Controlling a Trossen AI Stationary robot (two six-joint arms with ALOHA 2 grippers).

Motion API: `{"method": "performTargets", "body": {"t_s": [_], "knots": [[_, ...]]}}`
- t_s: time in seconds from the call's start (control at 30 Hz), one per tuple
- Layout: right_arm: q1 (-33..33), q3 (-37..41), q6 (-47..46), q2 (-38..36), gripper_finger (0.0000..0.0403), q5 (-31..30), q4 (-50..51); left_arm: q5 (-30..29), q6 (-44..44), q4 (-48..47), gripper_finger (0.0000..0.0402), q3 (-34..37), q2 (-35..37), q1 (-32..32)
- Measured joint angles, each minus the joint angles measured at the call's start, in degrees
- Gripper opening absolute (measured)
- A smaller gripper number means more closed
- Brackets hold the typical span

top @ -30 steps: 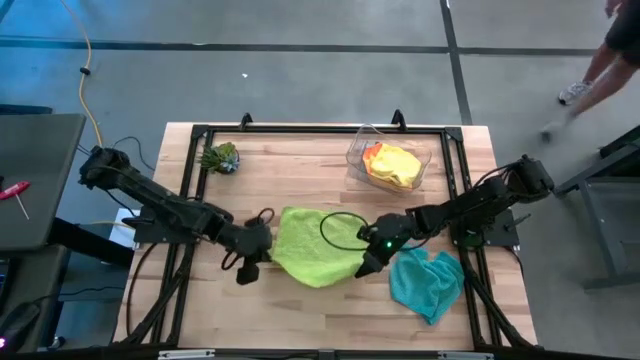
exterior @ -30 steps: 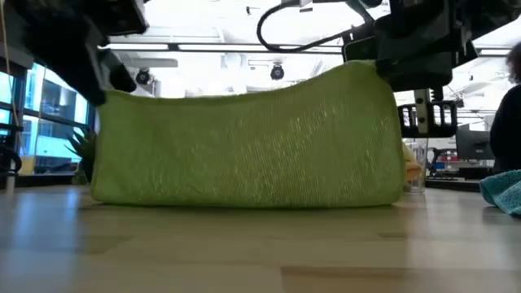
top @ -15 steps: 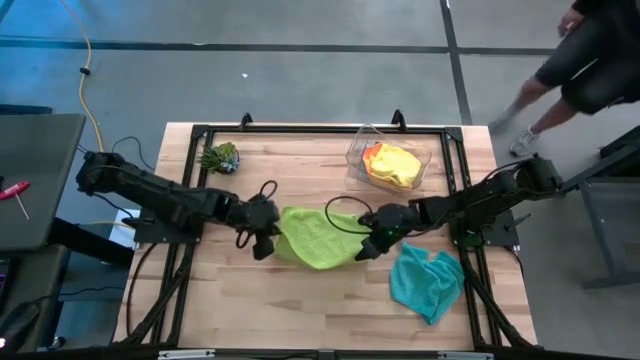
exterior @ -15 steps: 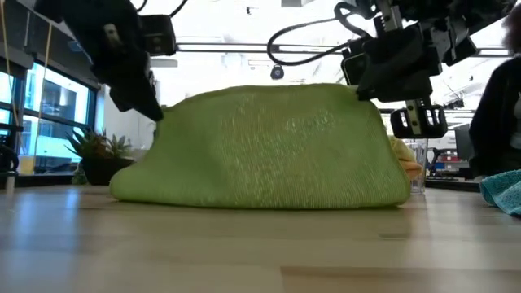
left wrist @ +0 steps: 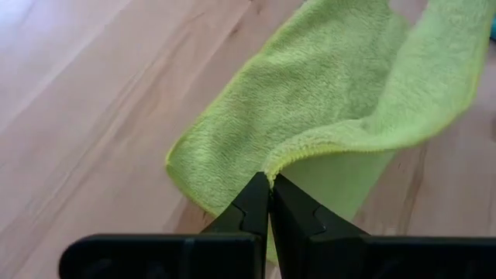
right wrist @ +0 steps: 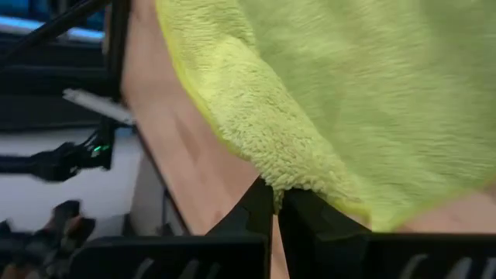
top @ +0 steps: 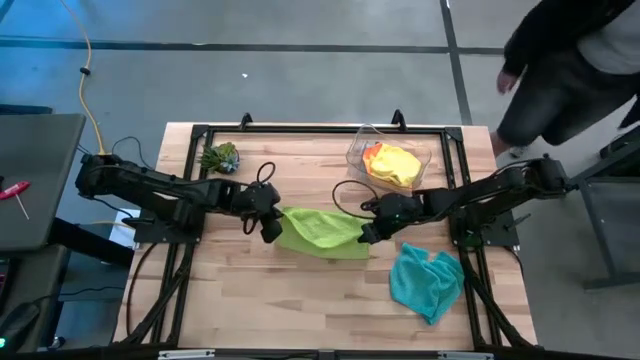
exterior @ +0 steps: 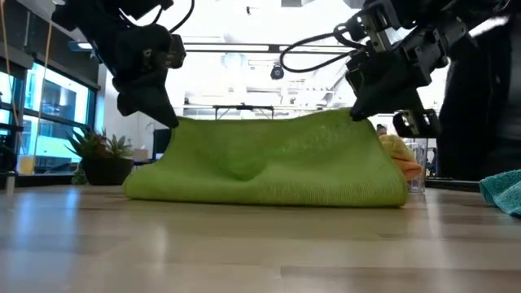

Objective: Fold microfiber towels
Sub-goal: Fold the green microfiber towel

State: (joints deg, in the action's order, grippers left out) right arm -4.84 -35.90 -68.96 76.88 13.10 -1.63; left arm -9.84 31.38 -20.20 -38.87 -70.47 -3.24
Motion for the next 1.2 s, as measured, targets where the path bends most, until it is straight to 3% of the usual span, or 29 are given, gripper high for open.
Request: {"method": "performTargets", "body": {"t_s": [0.3, 0.67, 0.93, 1.07, 1.2], "knots": [[1.49, 0.00, -1.54, -2.50, 0.0000, -1.79, 9.68, 0.17, 0.00, 0.61, 0.0000, 0.00, -0.03, -1.27], [1.86, 0.00, -0.53, -2.25, 0.0000, -4.16, 9.60, 0.32, 0.03, 0.68, 0.0003, 0.00, -0.03, -1.25], [1.86, 0.00, -0.72, -2.25, 0.0002, -4.52, 9.63, -0.34, -0.02, 0.16, 0.0037, 0.00, -0.03, -1.23], [1.86, 0.00, -1.50, -2.25, 0.0036, -4.93, 9.71, -2.35, -0.55, -0.65, 0.0064, 0.00, -0.03, -1.23], [2.27, 0.00, -1.85, -2.36, 0.0104, -7.27, 9.77, -3.32, -1.40, -1.54, 0.0092, 0.00, -0.03, -1.23]]}}
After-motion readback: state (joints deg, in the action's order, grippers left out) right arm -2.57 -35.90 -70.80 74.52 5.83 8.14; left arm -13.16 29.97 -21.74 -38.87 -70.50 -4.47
